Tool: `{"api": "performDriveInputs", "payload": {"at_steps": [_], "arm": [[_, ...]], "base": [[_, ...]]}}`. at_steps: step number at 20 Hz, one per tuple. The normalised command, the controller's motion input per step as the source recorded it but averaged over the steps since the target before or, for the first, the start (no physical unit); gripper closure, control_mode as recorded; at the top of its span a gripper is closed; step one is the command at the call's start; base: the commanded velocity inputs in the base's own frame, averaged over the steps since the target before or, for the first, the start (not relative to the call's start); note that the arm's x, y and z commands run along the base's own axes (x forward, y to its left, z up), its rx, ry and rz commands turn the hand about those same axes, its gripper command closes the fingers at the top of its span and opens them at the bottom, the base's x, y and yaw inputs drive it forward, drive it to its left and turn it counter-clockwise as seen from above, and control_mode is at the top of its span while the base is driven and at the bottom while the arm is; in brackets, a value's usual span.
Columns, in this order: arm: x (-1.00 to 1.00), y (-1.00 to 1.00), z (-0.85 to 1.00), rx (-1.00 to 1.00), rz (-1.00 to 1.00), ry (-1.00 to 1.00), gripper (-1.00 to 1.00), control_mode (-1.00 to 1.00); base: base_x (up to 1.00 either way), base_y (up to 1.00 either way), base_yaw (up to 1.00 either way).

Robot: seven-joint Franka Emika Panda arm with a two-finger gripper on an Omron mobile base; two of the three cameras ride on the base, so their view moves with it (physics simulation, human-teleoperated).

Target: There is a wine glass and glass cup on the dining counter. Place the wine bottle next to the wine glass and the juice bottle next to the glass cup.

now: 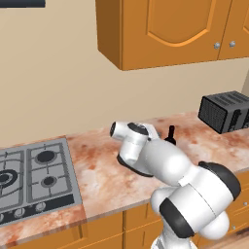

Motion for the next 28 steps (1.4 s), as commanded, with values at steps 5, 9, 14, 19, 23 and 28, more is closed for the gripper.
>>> {"api": "performDriveInputs", "payload": {"at_steps": [5,9,14,19,23,28], "arm": [[0.0,-0.11,-0.17,0.0,0.0,0.0,-1.0,-1.0],[0.0,-0.05,-0.17,0.0,0.0,0.0,-1.0,-1.0],[0.0,-0.08,-0.1,0.0,0.0,0.0,-1.0,-1.0],[0.08,-0.1,-0.1,0.03,0.0,0.0,-1.0,-1.0],[0.07,-0.07,-0.09,0.03,0.0,0.0,-1.0,-1.0],[-0.02,-0.07,-0.08,0.02,0.0,0.0,-1.0,-1.0]], "base": [[0.0,0.0,0.0],[0.0,0.0,0.0],[0.0,0.0,0.0],[0.0,0.0,0.0],[0.0,0.0,0.0],[0.0,0.0,0.0]]}}
